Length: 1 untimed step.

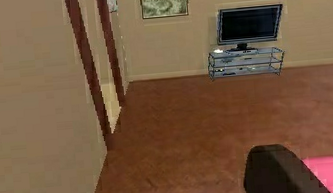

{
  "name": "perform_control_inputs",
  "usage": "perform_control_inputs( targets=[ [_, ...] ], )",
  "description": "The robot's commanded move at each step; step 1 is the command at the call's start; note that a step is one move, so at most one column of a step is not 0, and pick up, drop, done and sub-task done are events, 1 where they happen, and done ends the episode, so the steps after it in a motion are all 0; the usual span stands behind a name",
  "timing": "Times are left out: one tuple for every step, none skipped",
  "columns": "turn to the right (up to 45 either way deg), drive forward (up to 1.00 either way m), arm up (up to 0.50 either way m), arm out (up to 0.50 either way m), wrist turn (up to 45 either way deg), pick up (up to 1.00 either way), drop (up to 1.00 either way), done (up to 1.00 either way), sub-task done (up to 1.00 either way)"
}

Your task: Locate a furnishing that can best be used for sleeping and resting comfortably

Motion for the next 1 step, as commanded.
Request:
perform_control_inputs(
  targets=[
    [0.0,1.00,0.00,0.00,0.0,0.00,0.00,0.00,0.00]
  ],
)
